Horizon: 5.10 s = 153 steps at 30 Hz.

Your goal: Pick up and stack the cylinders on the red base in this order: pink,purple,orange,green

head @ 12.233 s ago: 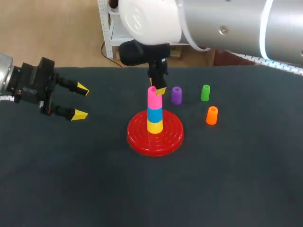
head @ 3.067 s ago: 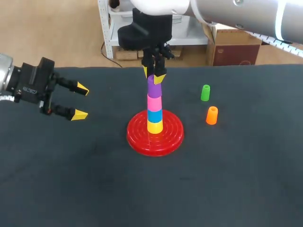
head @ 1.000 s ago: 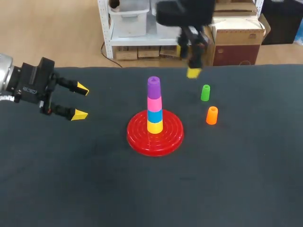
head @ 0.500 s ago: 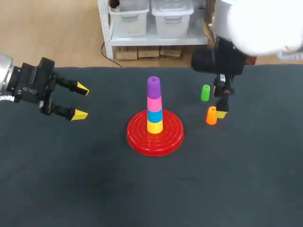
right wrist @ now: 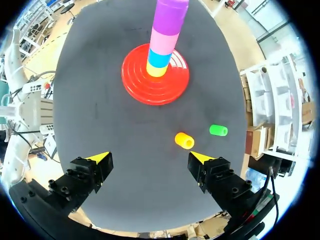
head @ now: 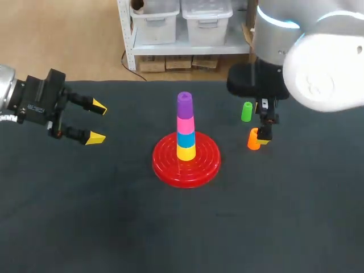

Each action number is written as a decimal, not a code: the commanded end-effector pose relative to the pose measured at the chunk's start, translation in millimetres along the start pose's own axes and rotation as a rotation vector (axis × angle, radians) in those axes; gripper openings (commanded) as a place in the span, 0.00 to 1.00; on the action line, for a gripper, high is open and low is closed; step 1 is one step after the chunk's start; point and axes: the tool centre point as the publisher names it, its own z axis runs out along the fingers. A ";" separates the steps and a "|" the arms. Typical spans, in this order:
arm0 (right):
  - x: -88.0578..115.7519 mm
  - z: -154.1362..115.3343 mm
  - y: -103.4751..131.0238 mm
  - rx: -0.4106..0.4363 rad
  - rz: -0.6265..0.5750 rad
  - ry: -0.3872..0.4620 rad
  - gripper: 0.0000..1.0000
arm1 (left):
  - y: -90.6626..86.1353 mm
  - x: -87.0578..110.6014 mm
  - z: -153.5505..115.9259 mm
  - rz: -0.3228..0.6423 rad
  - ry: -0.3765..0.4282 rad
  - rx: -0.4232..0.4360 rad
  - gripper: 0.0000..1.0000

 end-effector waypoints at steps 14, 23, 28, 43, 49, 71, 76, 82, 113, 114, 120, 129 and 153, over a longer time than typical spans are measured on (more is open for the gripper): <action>21.2 36.5 -32.9 0.025 0.087 -0.012 1.00 | 0.0 1.3 0.3 0.002 -0.002 -0.001 1.00; 15.8 58.0 -51.2 0.026 0.084 0.000 1.00 | 0.0 1.3 0.3 0.002 -0.002 -0.001 1.00; 15.2 72.5 -50.3 -0.007 0.087 0.008 1.00 | 0.0 1.3 0.3 0.002 -0.002 -0.001 1.00; 20.7 91.5 -70.2 -0.040 0.116 0.031 0.96 | 0.0 1.3 0.3 0.002 -0.002 -0.001 1.00; 13.6 93.9 -75.5 -0.041 0.101 0.029 0.93 | 0.0 1.3 0.3 0.002 -0.002 -0.001 1.00; 14.2 110.8 -73.4 -0.051 0.127 0.041 0.00 | 0.0 1.3 0.3 0.002 -0.002 -0.001 1.00; 16.5 86.8 -76.3 0.014 0.147 0.035 0.00 | 0.0 1.3 0.3 0.002 -0.002 -0.001 1.00; 12.1 21.8 -86.2 0.115 0.112 0.003 0.00 | 0.0 1.3 0.3 0.002 -0.002 -0.001 1.00; -155.0 -129.3 -37.1 0.004 -0.820 0.006 0.00 | 0.0 1.3 0.3 0.002 -0.002 -0.001 1.00; -156.4 -127.4 -37.0 -0.004 -0.824 0.012 0.00 | 0.0 1.3 0.3 0.002 -0.002 -0.001 1.00; -165.7 -116.5 -38.4 -0.042 -0.860 0.034 0.00 | 0.0 1.3 0.3 0.002 -0.002 -0.001 1.00; -171.3 -100.0 -48.0 -0.064 -0.869 0.079 0.00 | 0.0 1.3 0.3 0.002 -0.002 -0.001 1.00; -154.0 -94.8 -32.0 -0.068 -0.863 0.090 0.00 | 0.0 1.3 0.3 0.002 -0.002 -0.001 1.00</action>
